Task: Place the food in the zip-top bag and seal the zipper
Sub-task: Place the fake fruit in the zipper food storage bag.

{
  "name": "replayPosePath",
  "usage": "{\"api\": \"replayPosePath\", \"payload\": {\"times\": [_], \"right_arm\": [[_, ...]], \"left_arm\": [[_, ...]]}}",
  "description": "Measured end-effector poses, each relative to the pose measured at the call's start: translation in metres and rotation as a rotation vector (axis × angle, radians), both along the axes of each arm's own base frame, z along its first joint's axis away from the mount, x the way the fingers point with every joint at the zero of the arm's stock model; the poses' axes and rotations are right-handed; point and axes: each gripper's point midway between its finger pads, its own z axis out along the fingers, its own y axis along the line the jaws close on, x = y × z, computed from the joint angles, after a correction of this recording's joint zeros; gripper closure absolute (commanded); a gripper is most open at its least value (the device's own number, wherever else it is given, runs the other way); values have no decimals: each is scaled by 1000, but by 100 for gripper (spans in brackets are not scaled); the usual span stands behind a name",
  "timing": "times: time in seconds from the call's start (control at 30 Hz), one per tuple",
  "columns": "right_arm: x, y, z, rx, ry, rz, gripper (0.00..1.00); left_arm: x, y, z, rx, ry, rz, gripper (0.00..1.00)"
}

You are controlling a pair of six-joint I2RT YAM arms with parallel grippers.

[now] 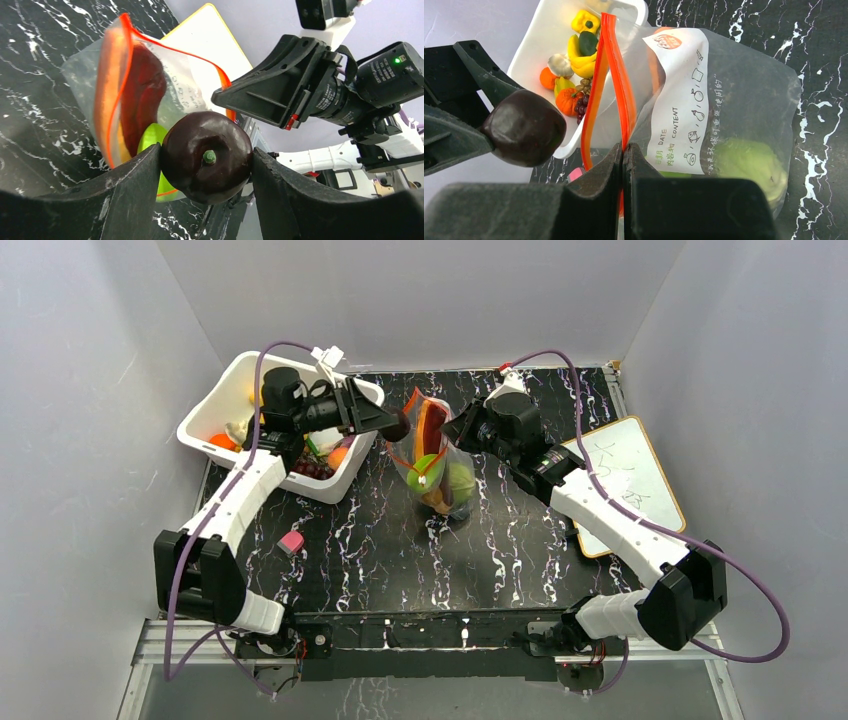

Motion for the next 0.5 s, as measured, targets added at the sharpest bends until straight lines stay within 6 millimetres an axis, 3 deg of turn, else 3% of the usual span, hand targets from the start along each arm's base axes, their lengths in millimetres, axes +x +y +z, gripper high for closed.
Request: {"api": "replayPosePath", "payload": {"times": [0.23,0.4,0.5], "right_arm": [[-1,3,2,15,2,9,100],[-2,5,4,26,-1,21,100],[-3,6,5,31,0,29,100]], "left_arm": [[-13,-30,-2,-4,6,-55,56],[-13,-42,-21,48,33,-41,52],[-10,-45,-34,84,49,-24,43]]}}
